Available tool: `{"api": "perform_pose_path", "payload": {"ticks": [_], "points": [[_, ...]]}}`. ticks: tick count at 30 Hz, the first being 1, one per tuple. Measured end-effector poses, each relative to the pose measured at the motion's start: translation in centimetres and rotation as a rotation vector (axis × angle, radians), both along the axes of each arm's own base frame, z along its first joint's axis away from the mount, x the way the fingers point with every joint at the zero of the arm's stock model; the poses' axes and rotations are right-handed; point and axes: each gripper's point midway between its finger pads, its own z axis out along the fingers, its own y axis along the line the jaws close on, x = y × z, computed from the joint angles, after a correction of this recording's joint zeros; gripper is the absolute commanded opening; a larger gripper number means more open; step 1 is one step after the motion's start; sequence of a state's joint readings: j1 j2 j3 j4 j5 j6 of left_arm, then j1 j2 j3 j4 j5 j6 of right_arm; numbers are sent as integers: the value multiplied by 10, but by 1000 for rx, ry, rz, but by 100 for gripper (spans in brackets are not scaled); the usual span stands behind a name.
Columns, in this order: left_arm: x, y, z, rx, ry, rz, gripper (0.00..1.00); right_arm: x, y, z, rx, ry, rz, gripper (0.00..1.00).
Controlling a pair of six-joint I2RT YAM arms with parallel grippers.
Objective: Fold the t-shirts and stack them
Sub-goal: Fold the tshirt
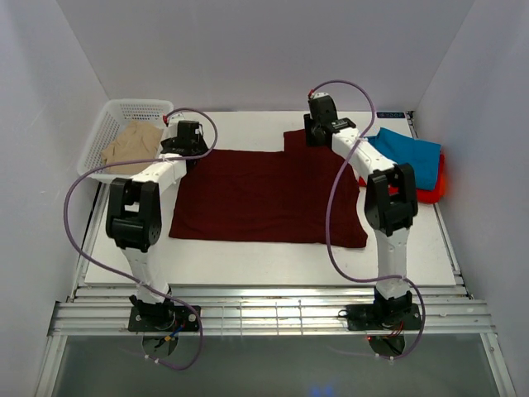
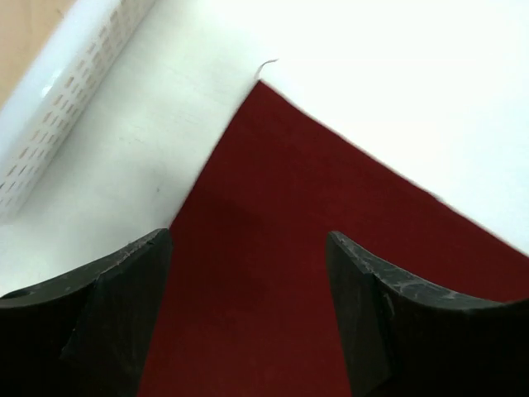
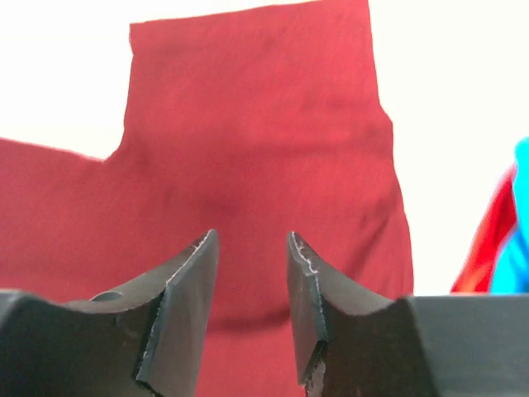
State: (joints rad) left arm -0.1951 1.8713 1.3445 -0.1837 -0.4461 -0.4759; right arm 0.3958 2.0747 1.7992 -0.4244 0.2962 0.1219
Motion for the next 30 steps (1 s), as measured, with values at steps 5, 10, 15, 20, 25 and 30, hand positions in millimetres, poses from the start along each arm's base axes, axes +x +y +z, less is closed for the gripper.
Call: {"api": "perform_pose_path", "payload": {"ticks": [5, 10, 15, 20, 25, 30], "points": [[22, 20, -54, 12, 99, -25, 84, 68, -18, -35, -15, -19, -16, 45], [49, 26, -64, 8, 76, -56, 84, 103, -53, -61, -7, -33, -45, 47], [75, 19, -55, 2, 9, -92, 84, 128, -82, -61, 5, -92, -57, 50], [93, 15, -54, 1, -22, -111, 84, 150, -89, -65, 43, -143, -32, 52], [106, 13, -70, 2, -15, -118, 84, 152, -88, -93, 99, -104, 1, 53], [106, 14, -81, 12, 4, -118, 84, 155, -85, -99, 164, -97, 33, 55]]}}
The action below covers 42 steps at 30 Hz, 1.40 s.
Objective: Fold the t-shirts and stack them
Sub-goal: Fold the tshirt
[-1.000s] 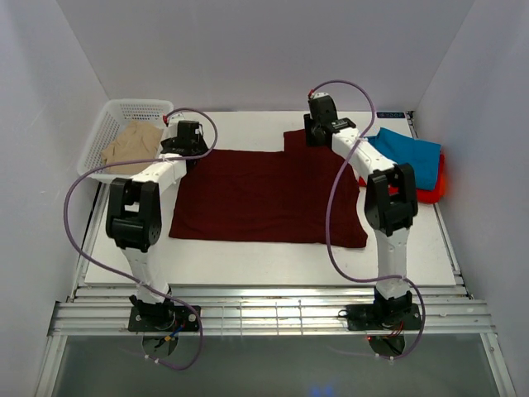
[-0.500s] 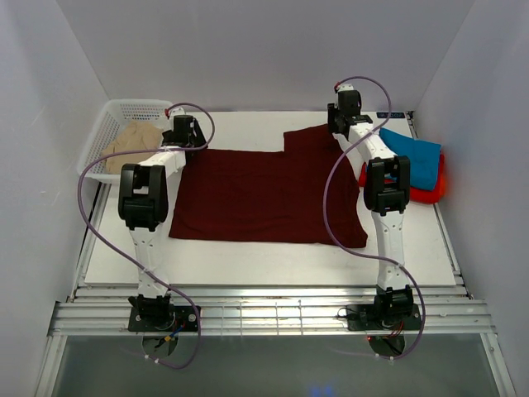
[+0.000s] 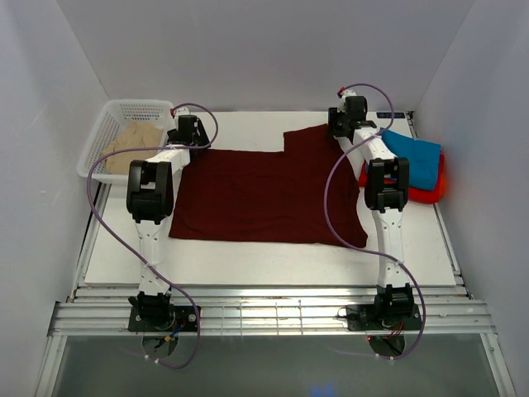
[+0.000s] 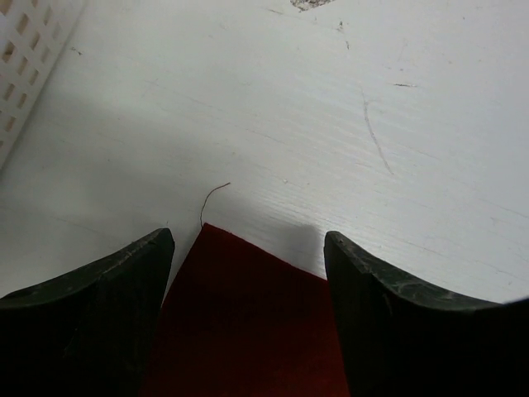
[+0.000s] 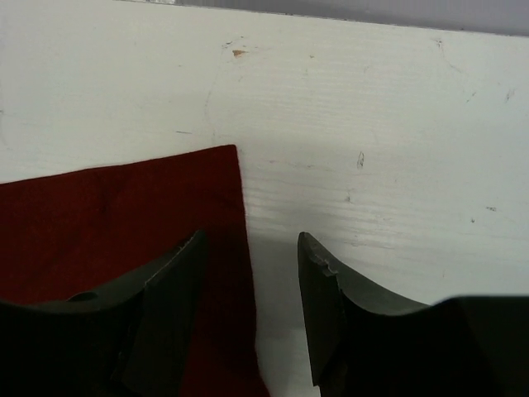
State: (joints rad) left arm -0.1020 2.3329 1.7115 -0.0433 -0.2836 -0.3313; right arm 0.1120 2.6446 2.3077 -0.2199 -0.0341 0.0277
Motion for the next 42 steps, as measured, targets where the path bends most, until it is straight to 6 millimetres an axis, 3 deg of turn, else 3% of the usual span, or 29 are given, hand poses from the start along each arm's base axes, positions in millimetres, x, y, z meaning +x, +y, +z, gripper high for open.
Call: {"api": "perform_pose_path", "payload": {"ticks": [16, 26, 31, 42], "points": [[8, 11, -1, -15, -9, 31, 82, 0, 15, -1, 111, 7, 75, 49], [12, 12, -2, -31, -15, 42, 69, -3, 28, -1, 118, 11, 110, 40], [14, 14, -2, -33, -19, 48, 56, -5, 34, -2, 103, 12, 124, 36], [6, 16, -4, -65, -22, 65, 52, -5, 37, -3, 85, 11, 120, 36]]}}
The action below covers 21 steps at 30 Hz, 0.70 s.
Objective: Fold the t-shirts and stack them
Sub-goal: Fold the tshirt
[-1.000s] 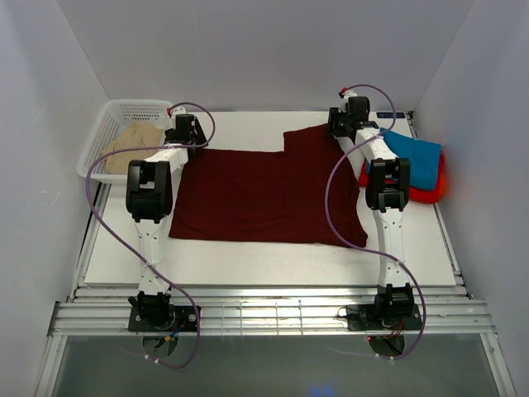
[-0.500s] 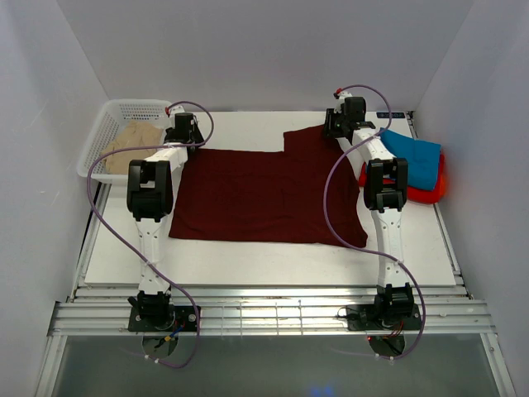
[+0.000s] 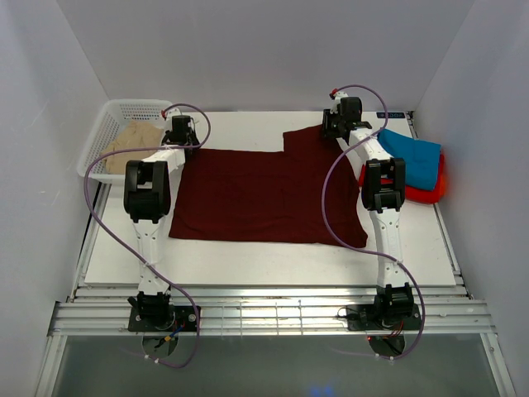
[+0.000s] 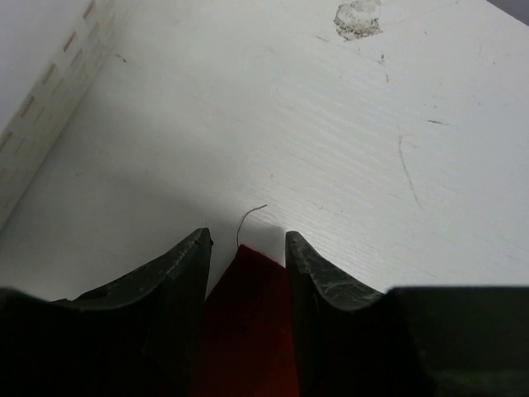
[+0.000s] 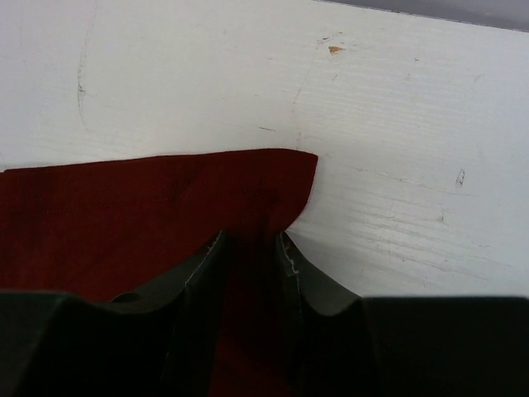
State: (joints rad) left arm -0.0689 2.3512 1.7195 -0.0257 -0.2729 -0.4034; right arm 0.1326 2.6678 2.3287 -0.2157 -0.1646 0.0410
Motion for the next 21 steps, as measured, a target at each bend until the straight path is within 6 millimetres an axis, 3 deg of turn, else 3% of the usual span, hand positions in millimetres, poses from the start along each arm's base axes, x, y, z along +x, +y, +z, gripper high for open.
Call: {"api": "perform_pose_path", "payload": {"ticks": [8, 11, 13, 17, 19, 21], "points": [[-12, -6, -1, -33, 12, -9, 48, 0, 0, 0, -2, 0, -3, 36], [-13, -6, -1, -32, 12, -8, 40, 0, 0, 0, -2, 0, -3, 35], [-14, -5, -2, -32, 14, -3, 28, 0, 0, 0, -2, 0, -3, 35], [-15, -5, -3, -31, 19, -2, 10, 0, 0, 0, -2, 1, -3, 23], [-15, -5, -3, -30, 20, -5, 0, -1, 0, -1, -1, 4, -3, 9], [-15, -5, -2, -29, 22, -6, 0, -1, 1, -1, 4, 9, -1, 8]]}}
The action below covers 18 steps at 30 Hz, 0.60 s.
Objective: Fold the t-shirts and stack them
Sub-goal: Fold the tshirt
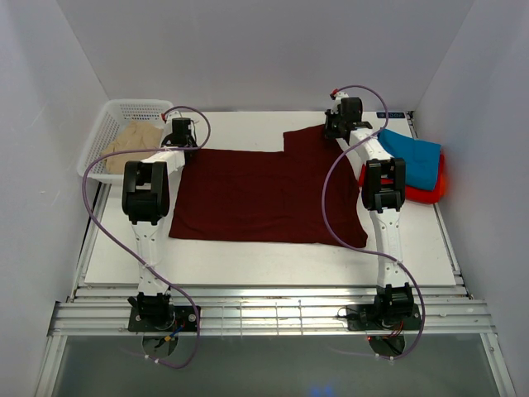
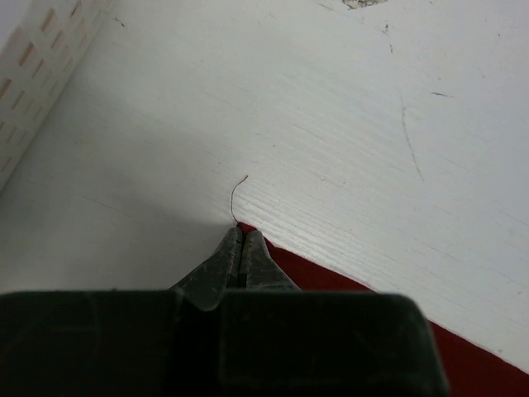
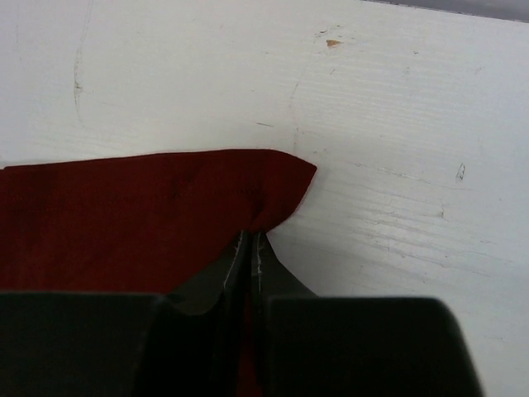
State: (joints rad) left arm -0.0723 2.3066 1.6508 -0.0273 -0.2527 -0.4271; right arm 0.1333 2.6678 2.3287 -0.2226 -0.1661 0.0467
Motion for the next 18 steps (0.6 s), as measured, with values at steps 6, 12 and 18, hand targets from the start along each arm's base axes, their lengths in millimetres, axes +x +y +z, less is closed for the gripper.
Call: {"api": "perform_pose_path", "payload": {"ticks": [6, 12, 18], "points": [[0, -1, 0, 8, 4, -7, 0, 0, 1, -1, 7, -12, -1, 8], [-4, -1, 4, 19, 12, -17, 0, -15, -3, 5, -14, 1, -8, 8], [-20, -1, 25, 32, -2, -32, 0, -48, -7, 34, -36, 8, -9, 8]]}}
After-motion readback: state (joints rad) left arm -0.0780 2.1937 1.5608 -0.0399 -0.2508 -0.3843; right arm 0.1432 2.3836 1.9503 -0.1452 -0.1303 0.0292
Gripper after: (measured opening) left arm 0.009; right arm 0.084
